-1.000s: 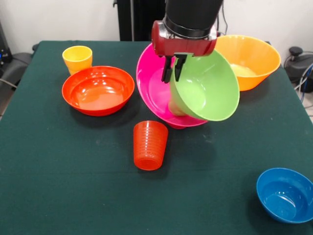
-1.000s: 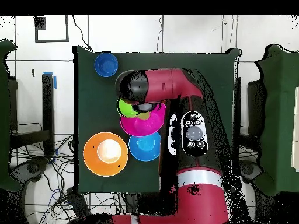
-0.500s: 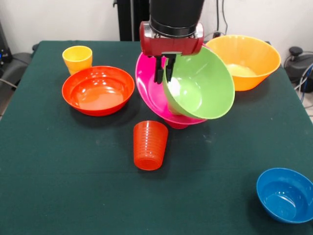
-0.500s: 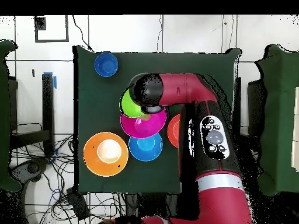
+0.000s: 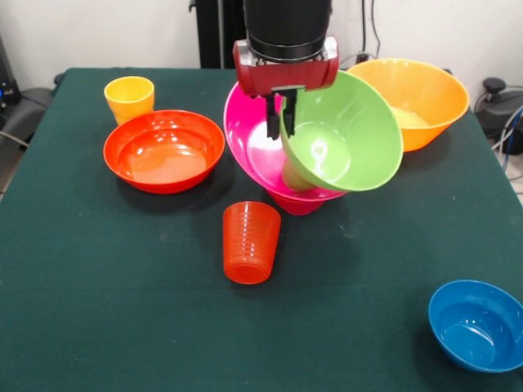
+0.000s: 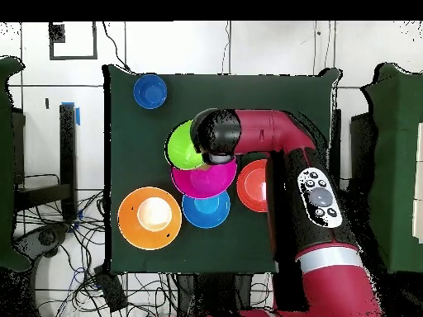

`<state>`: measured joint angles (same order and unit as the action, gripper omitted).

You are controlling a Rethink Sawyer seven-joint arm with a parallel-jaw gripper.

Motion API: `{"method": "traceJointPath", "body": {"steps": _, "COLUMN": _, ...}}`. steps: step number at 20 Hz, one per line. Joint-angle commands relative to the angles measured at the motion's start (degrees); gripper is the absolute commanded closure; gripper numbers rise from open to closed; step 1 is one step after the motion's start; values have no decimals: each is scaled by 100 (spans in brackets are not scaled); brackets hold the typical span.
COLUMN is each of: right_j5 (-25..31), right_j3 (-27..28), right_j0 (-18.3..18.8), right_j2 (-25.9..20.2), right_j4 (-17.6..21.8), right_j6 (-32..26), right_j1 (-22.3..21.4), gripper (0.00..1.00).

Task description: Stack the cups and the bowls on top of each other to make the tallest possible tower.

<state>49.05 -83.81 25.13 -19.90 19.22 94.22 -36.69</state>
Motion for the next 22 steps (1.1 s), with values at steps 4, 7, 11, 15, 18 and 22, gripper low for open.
{"method": "traceJointPath", "body": {"steps": 4, "right_j5": -805, "right_j3": -874, "right_j0": 219, "right_j2": -1035, "right_j4": 674, "right_j6": -1584, "right_j1": -113, "gripper": 100}}
{"method": "traceJointPath", "body": {"steps": 7, "right_j5": -1019, "right_j3": -960, "right_j0": 331, "right_j2": -1227, "right_j4": 751, "right_j6": -1621, "right_j1": -128, "gripper": 100}}
{"method": "traceJointPath", "body": {"steps": 11, "right_j5": -1198, "right_j3": -994, "right_j0": 470, "right_j2": -1458, "right_j4": 885, "right_j6": -1569, "right_j1": -128, "gripper": 100}}
{"method": "traceJointPath", "body": {"steps": 15, "right_j5": -1182, "right_j3": -973, "right_j0": 787, "right_j2": -1901, "right_j4": 899, "right_j6": -1797, "right_j1": 15, "gripper": 100}}
{"method": "traceJointPath", "body": {"steps": 18, "right_j5": -903, "right_j3": -1006, "right_j0": 968, "right_j2": -2081, "right_j4": 894, "right_j6": -1852, "right_j1": 50, "gripper": 100}}
{"method": "traceJointPath", "body": {"steps": 22, "right_j5": -609, "right_j3": -870, "right_j0": 1065, "right_j2": -2198, "right_j4": 959, "right_j6": -1889, "right_j1": 159, "gripper": 100}}
